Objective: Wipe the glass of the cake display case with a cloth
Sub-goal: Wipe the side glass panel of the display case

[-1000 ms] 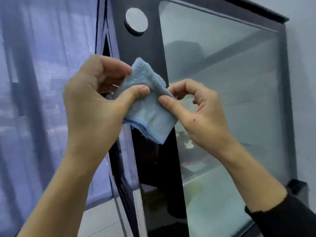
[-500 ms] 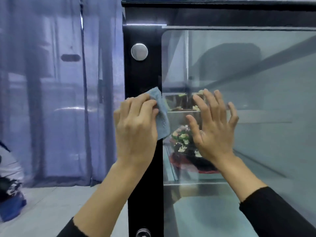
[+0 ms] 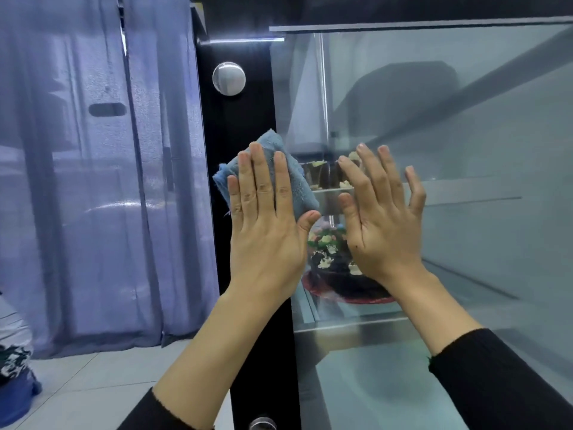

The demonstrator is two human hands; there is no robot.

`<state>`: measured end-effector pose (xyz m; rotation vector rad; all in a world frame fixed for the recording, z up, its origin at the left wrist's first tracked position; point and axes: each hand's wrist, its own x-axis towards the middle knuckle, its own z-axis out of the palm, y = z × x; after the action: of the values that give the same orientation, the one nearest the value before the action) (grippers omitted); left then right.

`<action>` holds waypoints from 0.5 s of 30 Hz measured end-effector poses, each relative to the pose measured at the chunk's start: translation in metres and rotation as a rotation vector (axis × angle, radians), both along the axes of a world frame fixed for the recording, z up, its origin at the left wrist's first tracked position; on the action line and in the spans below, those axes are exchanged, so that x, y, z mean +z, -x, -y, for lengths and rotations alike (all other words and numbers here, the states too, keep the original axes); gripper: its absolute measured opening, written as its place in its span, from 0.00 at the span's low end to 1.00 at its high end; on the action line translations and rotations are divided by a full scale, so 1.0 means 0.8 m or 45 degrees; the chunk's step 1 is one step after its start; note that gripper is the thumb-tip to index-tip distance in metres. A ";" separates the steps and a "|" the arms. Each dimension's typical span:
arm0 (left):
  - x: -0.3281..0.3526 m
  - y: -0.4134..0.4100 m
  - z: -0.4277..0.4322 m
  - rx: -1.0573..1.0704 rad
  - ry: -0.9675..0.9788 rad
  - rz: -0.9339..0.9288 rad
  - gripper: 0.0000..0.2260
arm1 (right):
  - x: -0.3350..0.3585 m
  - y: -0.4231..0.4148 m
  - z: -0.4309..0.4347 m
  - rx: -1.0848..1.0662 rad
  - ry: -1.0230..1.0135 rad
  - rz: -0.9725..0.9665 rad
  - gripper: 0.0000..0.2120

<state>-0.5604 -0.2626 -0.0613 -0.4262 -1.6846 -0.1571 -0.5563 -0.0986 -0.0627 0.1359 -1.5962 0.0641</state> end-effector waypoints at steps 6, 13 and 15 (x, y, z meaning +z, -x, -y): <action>0.040 -0.018 -0.021 -0.291 -0.037 0.024 0.36 | -0.009 -0.015 -0.034 0.257 0.061 -0.006 0.19; 0.084 -0.007 -0.071 -0.149 -0.129 -0.087 0.32 | -0.002 -0.033 -0.147 0.313 0.041 -0.018 0.17; 0.135 -0.002 -0.081 -0.055 -0.119 -0.101 0.32 | 0.015 -0.036 -0.185 0.321 0.009 -0.012 0.17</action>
<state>-0.5588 -0.1978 0.0469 -0.3940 -1.5841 -0.2468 -0.5275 0.0494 -0.0510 0.3308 -1.5620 0.2644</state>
